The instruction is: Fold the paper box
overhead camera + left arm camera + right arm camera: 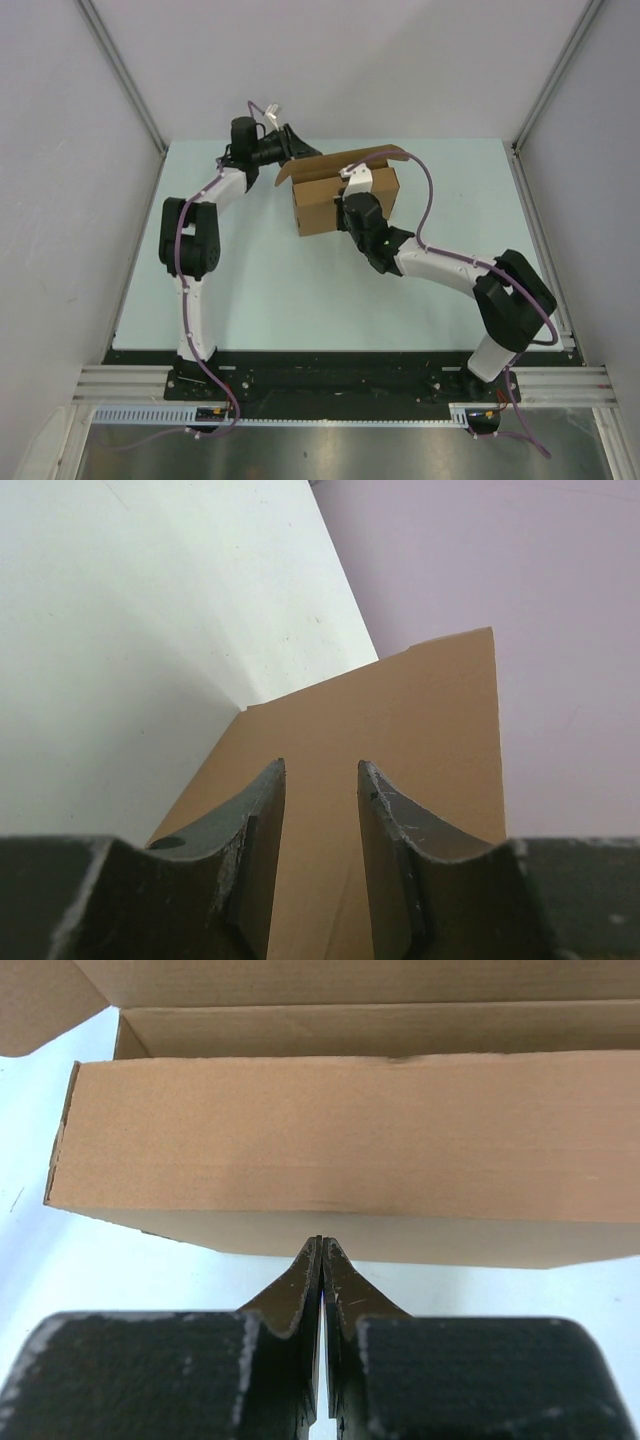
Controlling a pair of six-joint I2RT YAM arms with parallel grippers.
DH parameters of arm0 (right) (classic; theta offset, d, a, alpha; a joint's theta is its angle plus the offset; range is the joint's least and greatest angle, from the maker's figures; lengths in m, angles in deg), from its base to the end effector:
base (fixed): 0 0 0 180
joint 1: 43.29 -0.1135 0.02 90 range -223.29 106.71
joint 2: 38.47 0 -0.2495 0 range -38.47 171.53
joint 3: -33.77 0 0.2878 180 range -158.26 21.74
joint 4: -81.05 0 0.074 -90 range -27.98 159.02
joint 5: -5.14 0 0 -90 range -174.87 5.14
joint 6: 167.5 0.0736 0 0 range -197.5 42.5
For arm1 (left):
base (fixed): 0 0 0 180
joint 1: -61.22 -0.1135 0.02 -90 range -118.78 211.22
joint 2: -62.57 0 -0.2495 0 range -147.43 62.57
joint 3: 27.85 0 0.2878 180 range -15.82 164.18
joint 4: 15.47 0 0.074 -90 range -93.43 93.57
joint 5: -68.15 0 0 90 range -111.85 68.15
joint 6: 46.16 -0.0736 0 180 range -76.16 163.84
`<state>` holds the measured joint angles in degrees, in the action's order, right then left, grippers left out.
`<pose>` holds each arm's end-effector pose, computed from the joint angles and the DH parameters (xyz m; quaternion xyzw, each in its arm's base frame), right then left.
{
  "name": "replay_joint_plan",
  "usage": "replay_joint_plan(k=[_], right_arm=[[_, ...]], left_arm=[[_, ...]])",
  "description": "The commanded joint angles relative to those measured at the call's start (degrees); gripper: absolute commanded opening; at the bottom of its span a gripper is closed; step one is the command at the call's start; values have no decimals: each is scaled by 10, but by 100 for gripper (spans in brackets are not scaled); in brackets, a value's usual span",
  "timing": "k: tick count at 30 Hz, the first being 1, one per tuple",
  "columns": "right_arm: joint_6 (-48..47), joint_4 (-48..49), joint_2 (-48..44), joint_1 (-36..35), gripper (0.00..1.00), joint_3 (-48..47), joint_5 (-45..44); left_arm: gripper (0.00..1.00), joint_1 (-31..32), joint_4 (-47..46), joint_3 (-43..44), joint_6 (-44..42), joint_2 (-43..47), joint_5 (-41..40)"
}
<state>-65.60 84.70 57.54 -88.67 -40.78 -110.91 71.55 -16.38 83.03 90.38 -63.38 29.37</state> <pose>0.3372 0.2957 0.2135 -0.0996 0.7921 0.1153 0.5910 0.5414 -0.1570 0.2113 0.0314 0.7587 -0.5637 0.3250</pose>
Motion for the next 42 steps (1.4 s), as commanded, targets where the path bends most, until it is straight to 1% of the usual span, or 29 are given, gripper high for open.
replay_joint_plan(k=[1, 3, 9, 13, 17, 21, 22, 24, 25, 26, 27, 28, 29, 30, 31, 32, 33, 35, 38, 40, 42], right_arm=[[-21, -25, -69, 8, 4, -26, -32], [-25, -41, -92, 13, 4, -26, -38], [-32, -60, -112, 26, 5, -25, -47], [-29, -66, -121, 52, 5, -25, -22], [-21, -76, -115, 57, 3, -20, 10], [-10, -73, -115, 63, 3, -15, -1], [-7, -72, -120, 70, 2, -15, -2], [10, -72, -128, 108, 4, -15, 12], [15, -68, -137, 123, 6, -15, 16], [25, -65, -143, 161, 15, -15, 29], [29, -60, -147, 181, 20, -15, 48], [36, -43, -149, 202, 30, -15, 70], [41, -32, -147, 225, 34, -15, 119], [47, -18, -142, 262, 37, -15, 146], [51, 8, -134, 281, 39, -16, 174], [58, 19, -119, 297, 40, -16, 227], [75, 27, -113, 325, 40, -16, 248], [78, 51, -93, 343, 43, -19, 302], [73, 53, -78, 356, 46, -36, 336], [67, 60, -62, 356, 50, -44, 343], [63, 58, -38, 359, 52, -68, 360]], left_arm=[[41, -12, -11, 18, 5, 26, -5], [41, -19, -13, 18, 7, 29, -14], [41, -22, -19, 20, 11, 32, -15], [41, -25, -19, 15, 11, 31, -18], [41, -28, -25, 16, 14, 26, -20], [41, -36, -26, 20, 16, 25, -23], [41, -37, -27, 23, 17, 23, -24], [41, -40, -31, 26, 22, 22, -25], [41, -41, -34, 28, 24, 20, -24], [41, -41, -35, 28, 24, 20, -23], [41, -42, -35, 29, 24, 19, -23], [41, -42, -37, 30, 24, 19, -22], [41, -42, -37, 30, 23, 18, -22], [41, -42, -37, 29, 26, 17, -21], [41, -42, -42, 28, 28, 16, -20], [41, -42, -44, 28, 31, 13, -17], [41, -42, -48, 27, 36, 12, -14], [41, -42, -52, 25, 36, 13, -12], [40, -41, -60, 25, 39, 14, -2], [41, -41, -63, 23, 39, 15, 4], [40, -41, -65, 21, 40, 16, 6]])
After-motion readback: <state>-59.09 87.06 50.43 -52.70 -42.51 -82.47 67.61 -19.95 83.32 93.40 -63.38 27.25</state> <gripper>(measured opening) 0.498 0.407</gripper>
